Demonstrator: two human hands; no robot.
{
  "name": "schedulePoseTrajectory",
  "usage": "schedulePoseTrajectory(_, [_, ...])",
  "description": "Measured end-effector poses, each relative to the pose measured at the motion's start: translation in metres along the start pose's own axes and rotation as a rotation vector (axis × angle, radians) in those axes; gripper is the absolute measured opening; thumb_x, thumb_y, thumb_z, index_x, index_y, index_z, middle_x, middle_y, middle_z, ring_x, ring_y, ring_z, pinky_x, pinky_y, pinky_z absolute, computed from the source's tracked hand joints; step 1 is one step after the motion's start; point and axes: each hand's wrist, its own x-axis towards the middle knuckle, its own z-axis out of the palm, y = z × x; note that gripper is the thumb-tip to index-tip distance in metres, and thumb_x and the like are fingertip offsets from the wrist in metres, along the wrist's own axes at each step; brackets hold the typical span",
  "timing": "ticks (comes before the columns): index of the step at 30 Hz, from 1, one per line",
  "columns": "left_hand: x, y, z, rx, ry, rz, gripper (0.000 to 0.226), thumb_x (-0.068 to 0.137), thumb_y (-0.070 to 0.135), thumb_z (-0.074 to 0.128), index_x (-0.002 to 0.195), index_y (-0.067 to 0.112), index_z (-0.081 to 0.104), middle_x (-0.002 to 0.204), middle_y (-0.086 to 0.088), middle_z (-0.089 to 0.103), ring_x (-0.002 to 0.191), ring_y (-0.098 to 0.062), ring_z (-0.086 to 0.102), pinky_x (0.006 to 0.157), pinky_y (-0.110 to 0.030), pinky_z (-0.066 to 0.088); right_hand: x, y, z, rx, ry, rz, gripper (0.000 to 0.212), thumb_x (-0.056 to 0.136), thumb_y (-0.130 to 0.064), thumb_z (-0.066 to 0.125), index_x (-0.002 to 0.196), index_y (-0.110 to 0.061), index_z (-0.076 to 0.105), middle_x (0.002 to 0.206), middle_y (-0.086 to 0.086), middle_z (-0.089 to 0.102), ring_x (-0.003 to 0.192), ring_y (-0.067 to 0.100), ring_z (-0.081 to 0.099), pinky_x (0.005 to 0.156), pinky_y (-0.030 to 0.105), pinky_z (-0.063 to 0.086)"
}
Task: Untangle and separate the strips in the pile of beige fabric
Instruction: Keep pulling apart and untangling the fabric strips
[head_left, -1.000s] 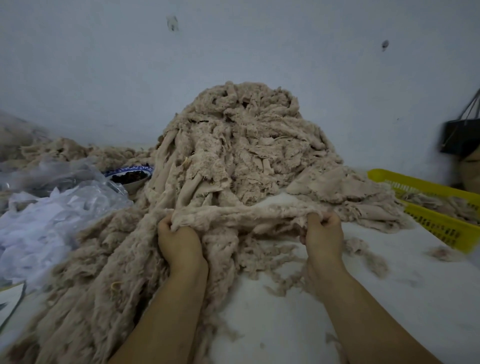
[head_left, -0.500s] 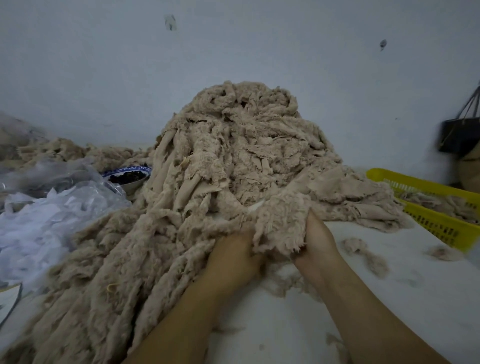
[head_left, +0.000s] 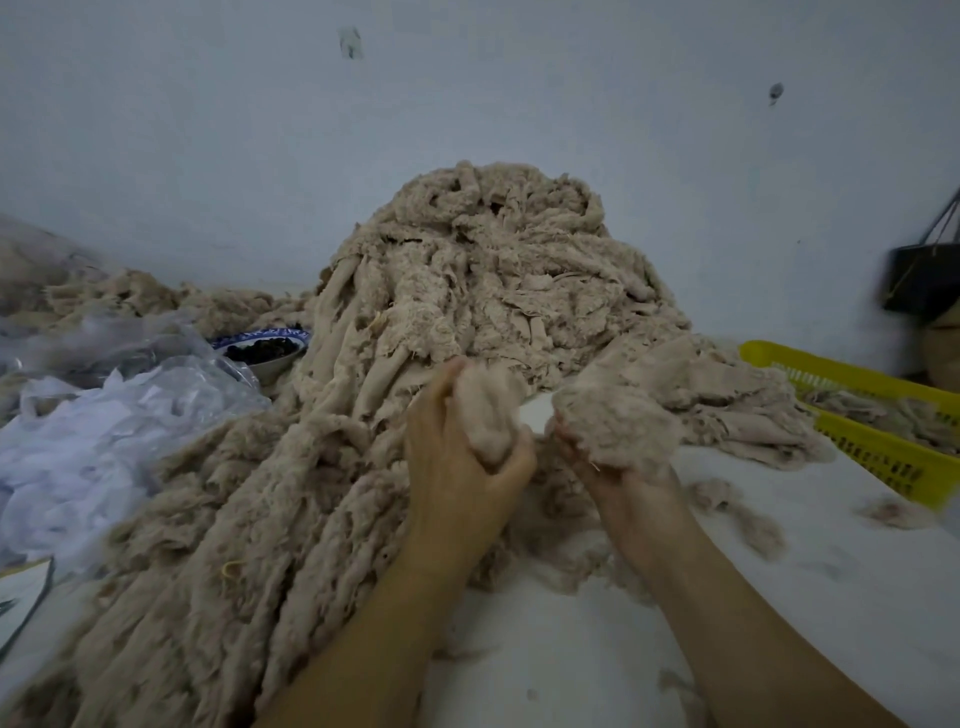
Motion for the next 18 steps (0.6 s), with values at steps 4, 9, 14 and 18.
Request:
schedulePoseTrajectory(4, [-0.004, 0.001, -0.004, -0.147, -0.274, 0.206, 0.037, 0.093, 0.041, 0.042, 0.085, 0.015, 0.067, 0.092, 0.001, 0.062, 0.089, -0.012, 0.055, 0.081, -0.031, 0.047, -0.003, -0.001, 0.007, -0.514, 0.07, -0.126, 0.023, 0.104, -0.01, 0.045, 0.102, -0.02, 0.066, 0.078, -0.013, 0.071, 0.071, 0.005, 0.067, 0.055, 0.012, 0.051])
schedulePoseTrajectory(9, [-0.01, -0.008, 0.005, -0.105, -0.478, -0.056, 0.053, 0.085, 0.079, 0.033, 0.098, 0.039, 0.064, 0.098, 0.018, 0.06, 0.089, -0.001, 0.058, 0.079, -0.031, 0.051, -0.007, 0.004, 0.01, -0.791, 0.006, -0.326, 0.018, 0.101, -0.019, 0.05, 0.104, -0.032, 0.062, 0.113, -0.008, 0.062, 0.102, 0.005, 0.06, 0.083, 0.025, 0.052])
schedulePoseTrajectory(14, [-0.008, -0.012, 0.005, -0.171, -0.587, -0.259, 0.062, 0.079, 0.075, 0.057, 0.13, 0.041, 0.056, 0.117, 0.025, 0.06, 0.098, 0.005, 0.06, 0.082, -0.018, 0.051, -0.006, 0.006, 0.011, -0.824, -0.04, -0.286, 0.018, 0.102, -0.025, 0.053, 0.087, -0.035, 0.056, 0.084, -0.013, 0.062, 0.073, 0.003, 0.058, 0.063, 0.022, 0.047])
schedulePoseTrajectory(18, [-0.01, -0.011, 0.009, -0.25, -0.506, -0.36, 0.027, 0.097, 0.031, 0.057, 0.077, 0.014, 0.064, 0.064, 0.0, 0.058, 0.059, -0.006, 0.052, 0.055, -0.03, 0.043, -0.008, 0.006, 0.013, -0.88, -0.118, -0.342, 0.017, 0.1, -0.03, 0.056, 0.085, -0.037, 0.057, 0.077, -0.023, 0.062, 0.066, -0.006, 0.056, 0.056, 0.008, 0.042])
